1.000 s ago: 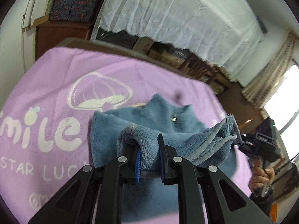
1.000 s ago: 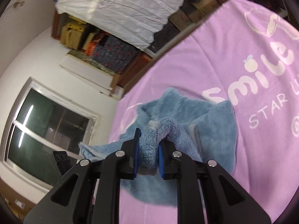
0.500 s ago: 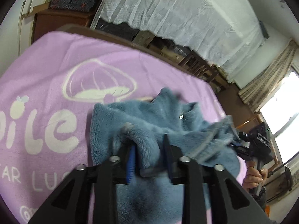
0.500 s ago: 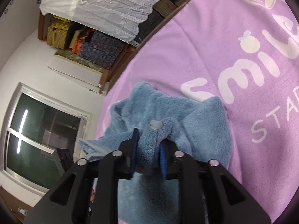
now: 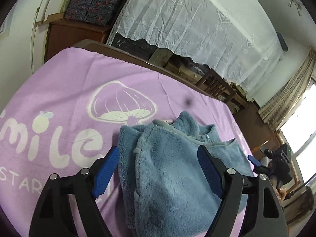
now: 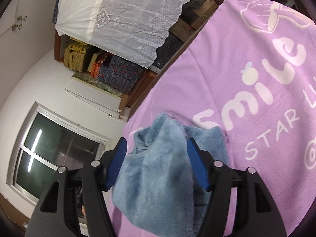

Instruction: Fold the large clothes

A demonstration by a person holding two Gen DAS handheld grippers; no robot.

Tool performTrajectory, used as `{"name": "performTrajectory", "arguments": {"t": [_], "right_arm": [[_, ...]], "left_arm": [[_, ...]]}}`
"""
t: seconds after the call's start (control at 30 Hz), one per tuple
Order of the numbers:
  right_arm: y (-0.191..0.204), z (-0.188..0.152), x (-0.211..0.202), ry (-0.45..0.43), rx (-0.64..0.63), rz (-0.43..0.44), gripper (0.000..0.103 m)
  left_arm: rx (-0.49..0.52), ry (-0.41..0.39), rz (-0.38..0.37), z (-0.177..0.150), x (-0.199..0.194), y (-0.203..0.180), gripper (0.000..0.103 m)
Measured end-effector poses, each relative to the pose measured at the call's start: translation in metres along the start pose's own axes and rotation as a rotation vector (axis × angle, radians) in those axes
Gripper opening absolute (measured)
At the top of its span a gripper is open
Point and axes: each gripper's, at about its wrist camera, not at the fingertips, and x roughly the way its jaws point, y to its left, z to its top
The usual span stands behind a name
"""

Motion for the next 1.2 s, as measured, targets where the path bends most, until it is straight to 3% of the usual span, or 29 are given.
{"name": "performTrajectory", "arguments": {"t": [0.13,0.33,0.4,0.5,0.57,0.6,0.67,0.73,1.0,1.2], "right_arm": [[0.01,-0.005,0.011,0.018,-0.071,-0.076,0.062],[0.019,-0.004,0.036,0.039,-0.131,-0.168,0.062],[0.019,-0.004,0.044,0.052,-0.15,-0.193,0.062],[0.021,-0.007,0.057,0.073,-0.193,-0.231,0.062],[0.022,-0.011,0.066,0.085,-0.23,-0.259,0.062],[0.023,-0.013,0.067,0.086,-0.247,-0.276,0.053],[0.028,-0.019,0.069,0.077,-0.306,-0.327,0.023],[0.034,-0.023,0.065,0.059,-0.339,-0.32,0.012],[0.083,-0.034,0.028,-0.091,-0.433,-0.3,0.011],[0.106,-0.007,0.029,-0.165,-0.41,-0.293,0.01]], "left_arm": [[0.013,0.015,0.001,0.006,0.014,-0.006,0.081],[0.063,0.11,0.03,0.008,0.056,-0.011,0.078],[0.064,0.121,0.032,0.004,0.061,-0.009,0.069],[0.073,0.11,0.048,0.001,0.063,-0.006,0.046],[0.045,0.103,0.03,0.002,0.061,0.001,0.02],[0.033,0.1,0.014,0.003,0.06,0.003,0.016],[0.019,0.078,-0.004,0.004,0.053,0.003,0.014],[0.035,0.048,0.004,0.005,0.045,-0.002,0.013],[0.112,-0.116,0.041,0.026,-0.012,-0.04,0.013],[0.122,-0.145,0.11,0.054,0.001,-0.047,0.013]]}}
